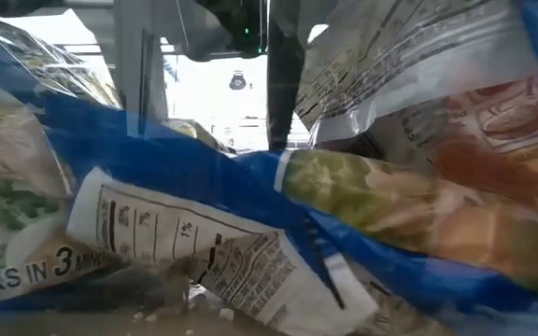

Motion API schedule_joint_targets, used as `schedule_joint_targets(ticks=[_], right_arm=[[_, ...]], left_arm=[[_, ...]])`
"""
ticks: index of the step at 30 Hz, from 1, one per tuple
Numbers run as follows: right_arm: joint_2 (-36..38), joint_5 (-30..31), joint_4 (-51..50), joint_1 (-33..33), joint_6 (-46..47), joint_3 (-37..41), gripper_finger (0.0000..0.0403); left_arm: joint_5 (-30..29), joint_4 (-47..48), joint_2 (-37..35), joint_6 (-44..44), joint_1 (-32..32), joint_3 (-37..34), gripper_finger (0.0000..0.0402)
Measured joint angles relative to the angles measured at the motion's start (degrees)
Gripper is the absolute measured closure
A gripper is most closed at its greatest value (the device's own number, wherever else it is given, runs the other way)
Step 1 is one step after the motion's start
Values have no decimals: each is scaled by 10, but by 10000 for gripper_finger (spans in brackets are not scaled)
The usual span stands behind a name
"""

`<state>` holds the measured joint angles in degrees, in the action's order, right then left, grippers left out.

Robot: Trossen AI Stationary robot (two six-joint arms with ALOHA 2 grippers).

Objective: Sort Maruchan noodles
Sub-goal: Put the blue noodle pack into the bottom transparent bin

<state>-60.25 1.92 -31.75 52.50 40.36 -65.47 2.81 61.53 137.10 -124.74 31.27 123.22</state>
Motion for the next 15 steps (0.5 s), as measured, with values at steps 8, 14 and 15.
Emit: schedule_joint_targets(ticks=[8,14,15], right_arm=[[0,0,0,6,1,0,252],[0,1,0,6,2,0,252],[0,1,-1,6,2,0,252]], left_arm=[[-17,35,-7,25,-3,1,352],[-20,40,-7,26,-2,3,396],[-21,41,-7,26,-2,9,396]])
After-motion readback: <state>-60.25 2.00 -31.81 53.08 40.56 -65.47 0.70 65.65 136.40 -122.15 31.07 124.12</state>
